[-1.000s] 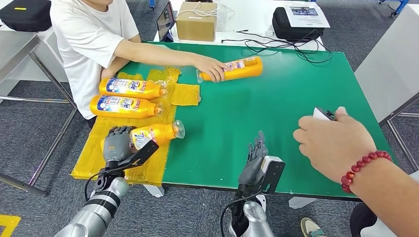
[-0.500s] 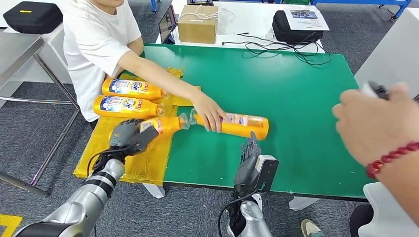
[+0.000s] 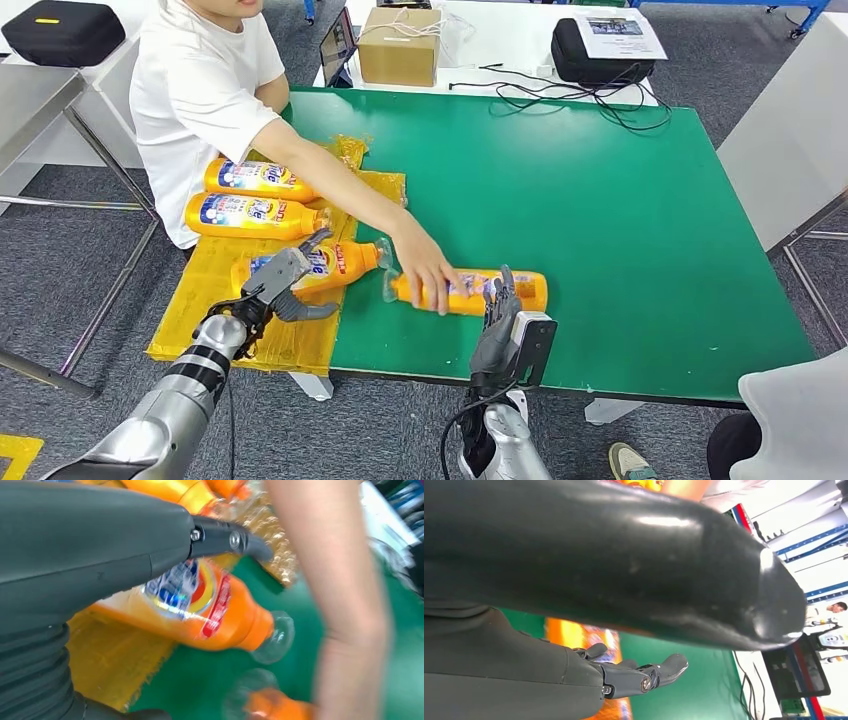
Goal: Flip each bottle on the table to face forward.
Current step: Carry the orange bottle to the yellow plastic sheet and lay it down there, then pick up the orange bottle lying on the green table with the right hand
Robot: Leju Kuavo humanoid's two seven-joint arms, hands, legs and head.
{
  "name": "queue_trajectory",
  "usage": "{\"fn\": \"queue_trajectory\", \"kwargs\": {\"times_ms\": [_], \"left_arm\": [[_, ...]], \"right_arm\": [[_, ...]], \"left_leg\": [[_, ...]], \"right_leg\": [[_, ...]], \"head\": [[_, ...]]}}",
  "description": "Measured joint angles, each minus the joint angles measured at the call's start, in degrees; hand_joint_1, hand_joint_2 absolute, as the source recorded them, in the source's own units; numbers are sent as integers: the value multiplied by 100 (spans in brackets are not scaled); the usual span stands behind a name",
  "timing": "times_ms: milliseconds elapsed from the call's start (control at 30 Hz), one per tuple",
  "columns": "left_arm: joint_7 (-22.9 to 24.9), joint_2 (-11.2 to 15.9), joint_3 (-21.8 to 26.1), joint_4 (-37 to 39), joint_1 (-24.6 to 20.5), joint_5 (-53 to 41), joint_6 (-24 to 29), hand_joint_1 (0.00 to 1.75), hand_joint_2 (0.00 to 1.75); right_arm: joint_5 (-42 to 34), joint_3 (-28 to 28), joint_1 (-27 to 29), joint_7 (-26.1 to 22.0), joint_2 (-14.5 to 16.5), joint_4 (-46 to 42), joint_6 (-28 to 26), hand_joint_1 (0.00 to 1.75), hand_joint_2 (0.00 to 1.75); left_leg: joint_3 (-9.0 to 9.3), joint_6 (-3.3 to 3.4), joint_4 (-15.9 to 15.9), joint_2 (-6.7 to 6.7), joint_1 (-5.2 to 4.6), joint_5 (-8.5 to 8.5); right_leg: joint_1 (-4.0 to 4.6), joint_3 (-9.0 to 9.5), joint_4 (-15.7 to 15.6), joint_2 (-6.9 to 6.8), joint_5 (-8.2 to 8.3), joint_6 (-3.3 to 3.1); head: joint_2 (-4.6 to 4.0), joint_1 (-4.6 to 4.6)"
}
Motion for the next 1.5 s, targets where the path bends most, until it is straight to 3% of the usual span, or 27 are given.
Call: {"fn": "queue_trajectory", "kwargs": {"times_ms": [367,567,700,867,933,1033,1100,1267,1500], "left_arm": [[-74,197,-331,-928,348,289,-155,0,175],[-447,147,-445,-1971,805,1400,-13,0,175],[-453,-188,-410,-2978,1087,2846,6,0,175],[-315,-555,-396,-3868,1134,4291,-204,0,175],[-234,-648,-385,-4117,1159,4567,-85,0,175],[-224,-752,-339,-4511,1312,4642,307,0,175],[-256,-785,-302,-4728,1460,4559,519,0,175],[-320,-847,-268,-5079,1774,4383,749,0,175],[-320,-886,-270,-5241,1926,4259,917,0,175]], "right_arm": [[8,-15,-29,-18,0,113,48,0,0],[284,-12,-36,-150,0,155,-88,0,0],[1388,227,73,-265,-55,-141,-843,0,175],[3538,1201,124,-273,-434,-850,-2342,0,175],[4786,1366,118,-50,-539,-956,-2547,0,175],[6259,1403,44,759,-753,-966,-2589,0,175],[6653,1395,-53,1205,-929,-897,-2596,0,175],[7153,1372,-400,1762,-1258,-312,-2469,0,175],[7324,1417,-724,2119,-1450,356,-2131,0,175]], "left_leg": [[-25,0,0,0,0,0],[-32,0,2,0,-1,-1],[-50,1,3,-2,-2,-1],[-54,2,3,0,-4,-2],[-53,2,3,0,-3,-3],[-54,2,3,0,-2,-2],[-54,2,3,0,-2,-2],[-55,2,4,-1,-4,-2],[-55,2,4,0,-3,-2]], "right_leg": [[0,-25,0,0,0,0],[-1,-35,-1,0,0,0],[-2,-50,-1,-2,1,1],[-2,-54,-2,0,3,4],[-1,-54,-2,0,3,4],[0,-54,-2,0,3,4],[0,-54,-2,0,3,4],[-2,-52,-2,-1,4,5],[-1,-54,-2,0,4,6]], "head": [[0,0],[0,-1],[0,1],[0,-1],[0,-2],[0,-1],[0,1],[0,-1],[0,-2]]}}
